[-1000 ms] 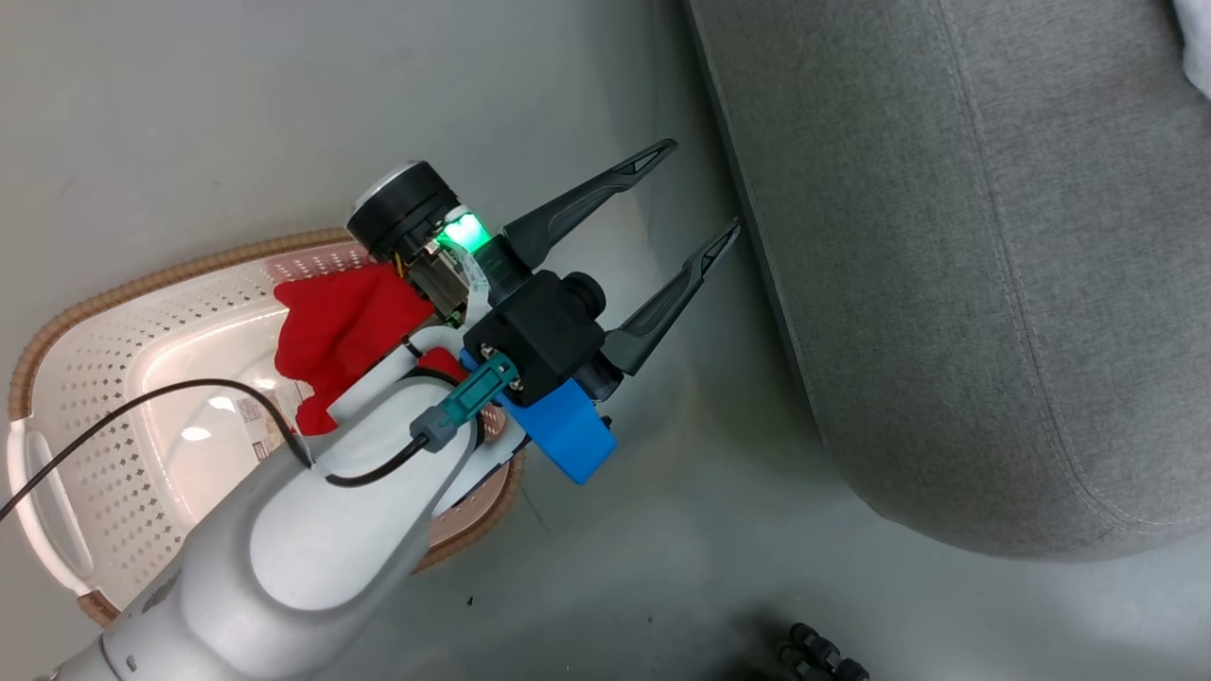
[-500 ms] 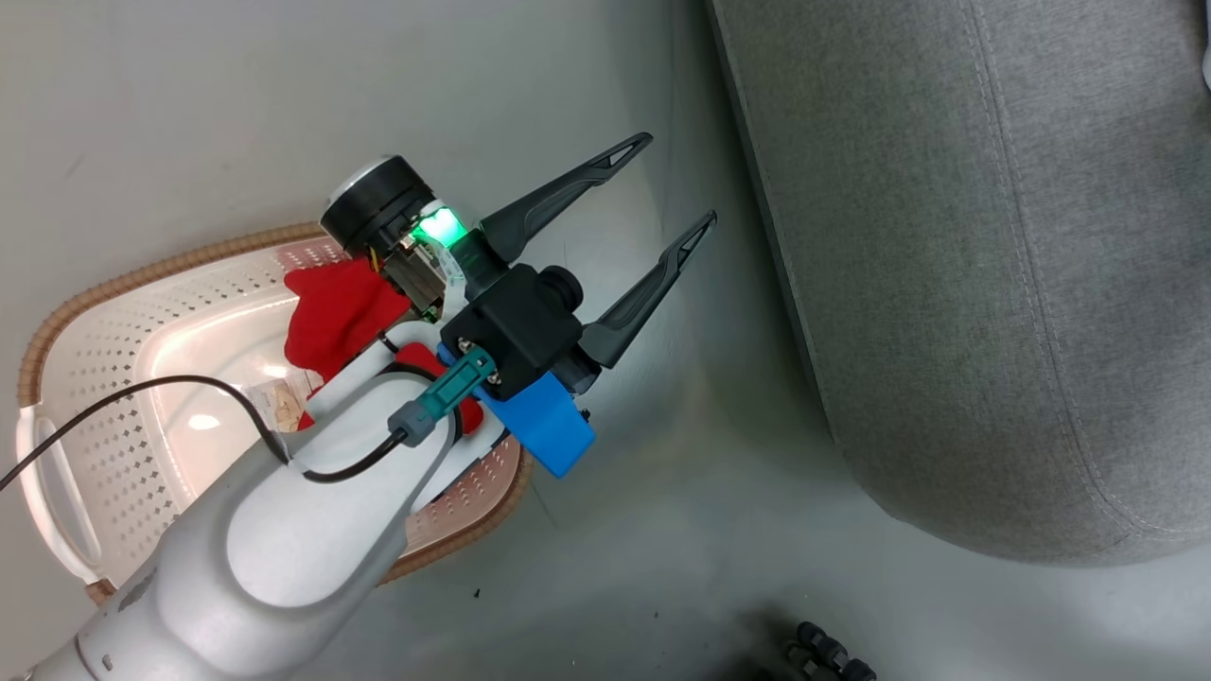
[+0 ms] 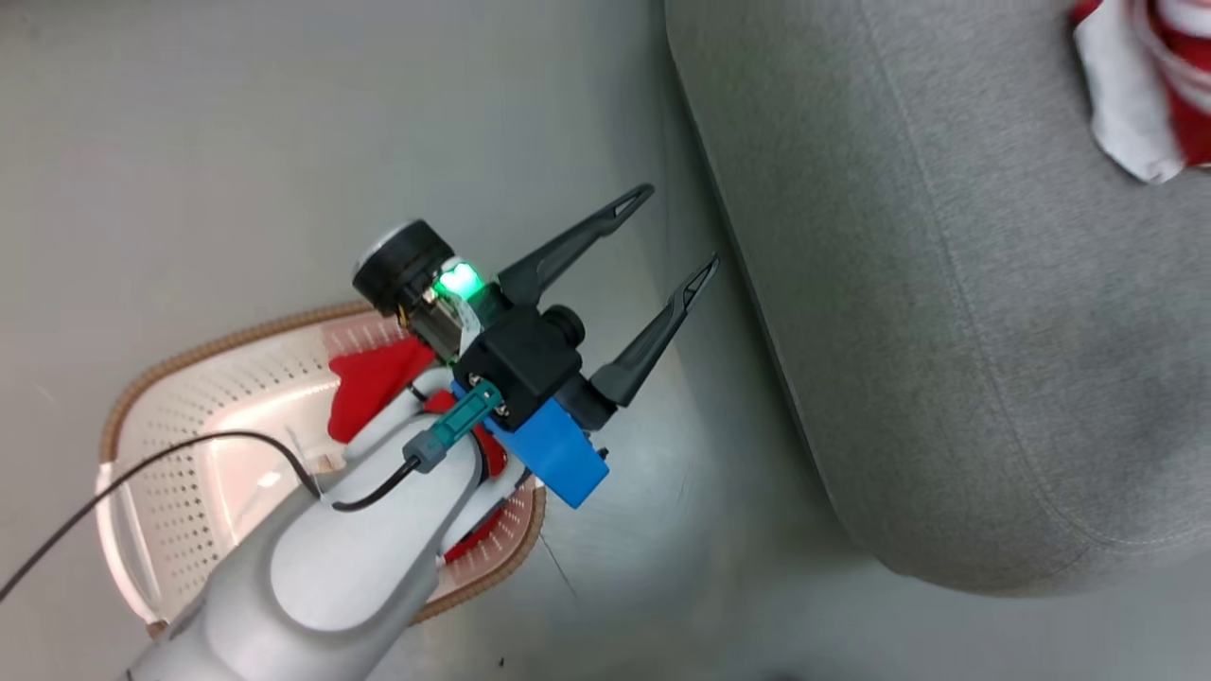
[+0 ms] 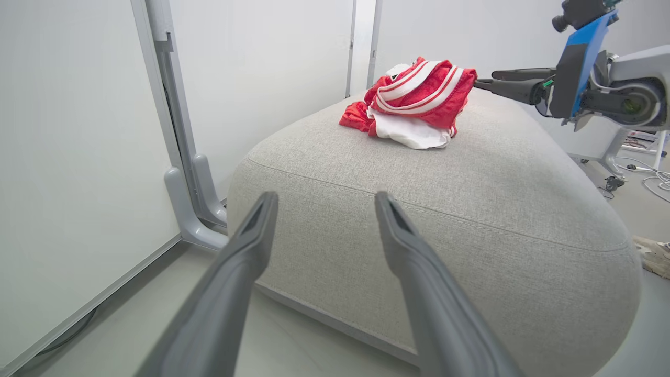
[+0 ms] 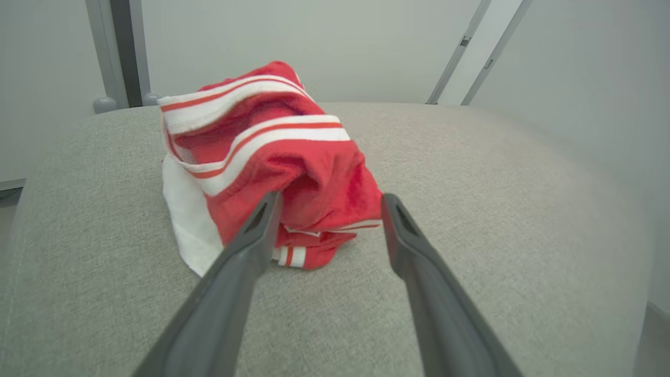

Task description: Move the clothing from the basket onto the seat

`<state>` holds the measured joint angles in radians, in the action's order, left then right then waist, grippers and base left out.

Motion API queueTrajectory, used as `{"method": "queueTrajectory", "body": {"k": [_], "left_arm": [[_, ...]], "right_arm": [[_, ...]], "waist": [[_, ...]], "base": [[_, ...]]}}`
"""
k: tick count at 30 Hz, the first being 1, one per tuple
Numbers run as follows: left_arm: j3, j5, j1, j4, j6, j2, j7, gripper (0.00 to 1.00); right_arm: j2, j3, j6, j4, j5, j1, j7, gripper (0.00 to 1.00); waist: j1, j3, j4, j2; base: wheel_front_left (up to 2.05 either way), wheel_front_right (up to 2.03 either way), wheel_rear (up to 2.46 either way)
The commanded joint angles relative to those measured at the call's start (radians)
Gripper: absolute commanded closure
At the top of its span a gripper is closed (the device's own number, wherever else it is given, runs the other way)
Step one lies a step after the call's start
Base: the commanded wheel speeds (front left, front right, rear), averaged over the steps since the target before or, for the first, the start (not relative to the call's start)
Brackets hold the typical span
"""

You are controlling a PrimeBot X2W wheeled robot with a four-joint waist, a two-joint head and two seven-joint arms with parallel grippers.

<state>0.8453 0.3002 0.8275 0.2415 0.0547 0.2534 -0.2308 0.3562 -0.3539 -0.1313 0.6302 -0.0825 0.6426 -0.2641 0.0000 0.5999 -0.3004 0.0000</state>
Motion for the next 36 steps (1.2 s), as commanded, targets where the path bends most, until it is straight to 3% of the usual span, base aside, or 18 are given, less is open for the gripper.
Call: {"method": "queueTrajectory", "body": {"k": [1,11,21,29,36], "left_arm": [[-0.002,0.008,-0.023,0.009,-0.007,-0.003,-0.010,0.00],[-0.076,0.068,-0.146,0.058,-0.057,-0.029,-0.035,0.00],[-0.263,0.072,-0.297,0.017,-0.109,-0.030,-0.035,0.00],[-0.425,0.045,-0.416,0.010,-0.117,-0.035,-0.035,0.00],[-0.552,0.004,-0.531,-0.010,-0.101,-0.059,-0.035,0.00]], "right_arm": [[-0.005,-0.002,0.001,-0.009,-0.002,-0.036,-0.001,0.00],[-0.021,0.071,0.001,-0.167,0.029,-0.176,-0.001,0.00],[-0.066,0.234,0.001,-0.292,0.022,-0.242,-0.001,0.00],[-0.094,0.366,0.001,-0.327,0.005,-0.280,-0.001,0.00],[-0.134,0.418,0.001,-0.335,-0.005,-0.350,-0.001,0.00]], "waist": [[0.0000,-0.060,0.004,0.0000],[0.0000,-0.267,0.033,0.0000],[0.0000,-0.426,0.129,0.0000],[0.0000,-0.501,0.219,0.0000],[0.0000,-0.562,0.285,0.0000]], "base": [[0.00,0.00,0.00],[0.00,0.00,0.00],[0.00,0.00,0.00],[0.00,0.00,0.00],[0.00,0.00,0.00]]}}
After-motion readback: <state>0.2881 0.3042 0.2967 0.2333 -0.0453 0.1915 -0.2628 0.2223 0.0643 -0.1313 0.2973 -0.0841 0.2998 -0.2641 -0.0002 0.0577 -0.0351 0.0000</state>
